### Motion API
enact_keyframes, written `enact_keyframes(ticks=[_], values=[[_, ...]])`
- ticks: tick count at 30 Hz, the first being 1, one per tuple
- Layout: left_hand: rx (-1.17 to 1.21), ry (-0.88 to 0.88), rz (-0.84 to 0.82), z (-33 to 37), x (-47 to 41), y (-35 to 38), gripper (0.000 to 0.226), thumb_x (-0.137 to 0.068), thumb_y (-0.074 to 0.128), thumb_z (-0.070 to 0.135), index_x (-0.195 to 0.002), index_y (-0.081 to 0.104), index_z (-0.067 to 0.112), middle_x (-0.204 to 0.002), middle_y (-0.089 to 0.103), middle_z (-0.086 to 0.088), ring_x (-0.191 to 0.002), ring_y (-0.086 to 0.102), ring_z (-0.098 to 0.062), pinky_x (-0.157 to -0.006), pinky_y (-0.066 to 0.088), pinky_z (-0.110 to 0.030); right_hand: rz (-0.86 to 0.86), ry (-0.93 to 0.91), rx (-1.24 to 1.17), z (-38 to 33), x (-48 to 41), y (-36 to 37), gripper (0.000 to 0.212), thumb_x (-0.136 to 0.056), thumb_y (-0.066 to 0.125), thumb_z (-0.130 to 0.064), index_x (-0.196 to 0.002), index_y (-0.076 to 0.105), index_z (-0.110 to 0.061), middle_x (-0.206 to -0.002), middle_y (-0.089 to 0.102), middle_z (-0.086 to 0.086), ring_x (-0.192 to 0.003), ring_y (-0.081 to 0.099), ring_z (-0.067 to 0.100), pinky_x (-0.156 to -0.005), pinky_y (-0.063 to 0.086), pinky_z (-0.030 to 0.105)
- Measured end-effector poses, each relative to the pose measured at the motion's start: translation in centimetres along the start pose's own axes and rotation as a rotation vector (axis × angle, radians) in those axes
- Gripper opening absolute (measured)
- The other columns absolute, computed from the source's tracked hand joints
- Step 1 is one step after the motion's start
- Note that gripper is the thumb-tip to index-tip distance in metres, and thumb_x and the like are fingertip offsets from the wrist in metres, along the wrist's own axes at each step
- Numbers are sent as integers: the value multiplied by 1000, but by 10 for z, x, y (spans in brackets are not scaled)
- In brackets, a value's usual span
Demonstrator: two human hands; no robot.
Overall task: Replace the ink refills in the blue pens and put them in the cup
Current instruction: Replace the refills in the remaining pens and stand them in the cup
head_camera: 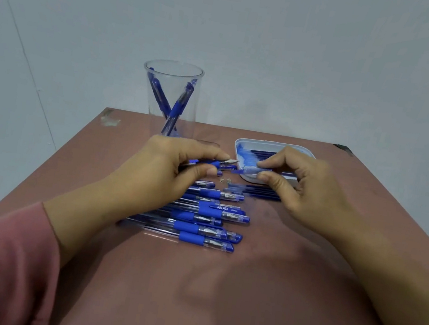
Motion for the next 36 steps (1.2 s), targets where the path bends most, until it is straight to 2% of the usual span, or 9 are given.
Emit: enact_keyframes(ticks=[2, 4, 10, 18, 20, 25, 28, 32, 36], values=[[-39, -25, 9, -5, -1, -3, 28, -83, 71, 21, -111, 72, 23, -77, 54, 41, -77, 53, 21, -69, 36, 3, -53, 56, -1, 3, 1, -1, 7, -85, 67, -22, -89, 62, -25, -86, 65, -19, -84, 61, -7, -74, 42, 5], [-100, -52, 4, -11, -2, -6, 29, -80, 72, 31, -110, 71, 30, -80, 54, 40, -82, 56, 15, -70, 40, -1, -110, 93, 17, 6, 2, -2, 14, -85, 72, -17, -87, 62, -27, -84, 66, -18, -83, 62, -3, -73, 42, 6], [-148, 12, -65, -10, 0, -5, 29, -85, 71, 20, -112, 70, 30, -90, 56, 37, -87, 56, 16, -70, 39, 0, -331, 160, 97, 13, 9, -1, 16, -80, 75, -22, -82, 65, -34, -79, 64, -18, -78, 62, 7, -69, 48, 20], [-138, -19, -86, -12, -1, -4, 29, -83, 70, 29, -112, 70, 33, -84, 55, 39, -86, 56, 17, -70, 39, 0, -503, 231, 125, 16, 13, 4, 12, -79, 75, -28, -87, 67, -32, -77, 64, -19, -74, 60, 4, -65, 47, 16], [-127, -22, -88, -11, 0, -2, 29, -82, 69, 32, -112, 70, 32, -82, 54, 39, -85, 55, 18, -71, 38, 0, -475, 209, 142, 16, 12, 3, 12, -79, 74, -29, -89, 67, -32, -79, 65, -18, -70, 58, 5, -61, 43, 15], [-83, 5, -78, -8, 1, 1, 37, -78, 60, 45, -111, 70, 32, -87, 59, 35, -87, 59, 14, -74, 40, -1, -128, 67, 102, 1, 4, 1, 20, -82, 61, -43, -94, 67, -28, -76, 59, -18, -67, 53, 9, -59, 37, 12], [-75, 39, -63, -5, 2, 3, 37, -80, 58, 51, -111, 69, 36, -89, 65, 27, -84, 63, 4, -71, 49, -10, -93, 25, 94, -6, 1, 13, 26, -89, 54, -49, -98, 68, -29, -79, 59, -16, -72, 54, 9, -61, 37, 12], [-68, 57, -50, -3, 2, 4, 29, -86, 61, 53, -113, 66, 42, -89, 67, 27, -82, 64, 1, -69, 52, -20, -69, -8, 75, -9, -1, 25, 22, -91, 56, -42, -92, 70, -26, -78, 61, -10, -72, 56, 11, -62, 43, 22], [-41, 56, -51, 1, 2, 3, 26, -84, 61, 49, -109, 65, 44, -87, 65, 30, -80, 64, 3, -68, 48, -12, -21, -35, 62, -10, -1, 26, 9, -89, 66, -25, -94, 71, -19, -81, 64, -9, -75, 59, 9, -66, 47, 24]])
Point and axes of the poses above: each hand's wrist, its own x-axis away from the middle knuckle, its own y-axis out of the palm, z = x × y, the point moved 4 cm from there along -x, towards the middle knuckle
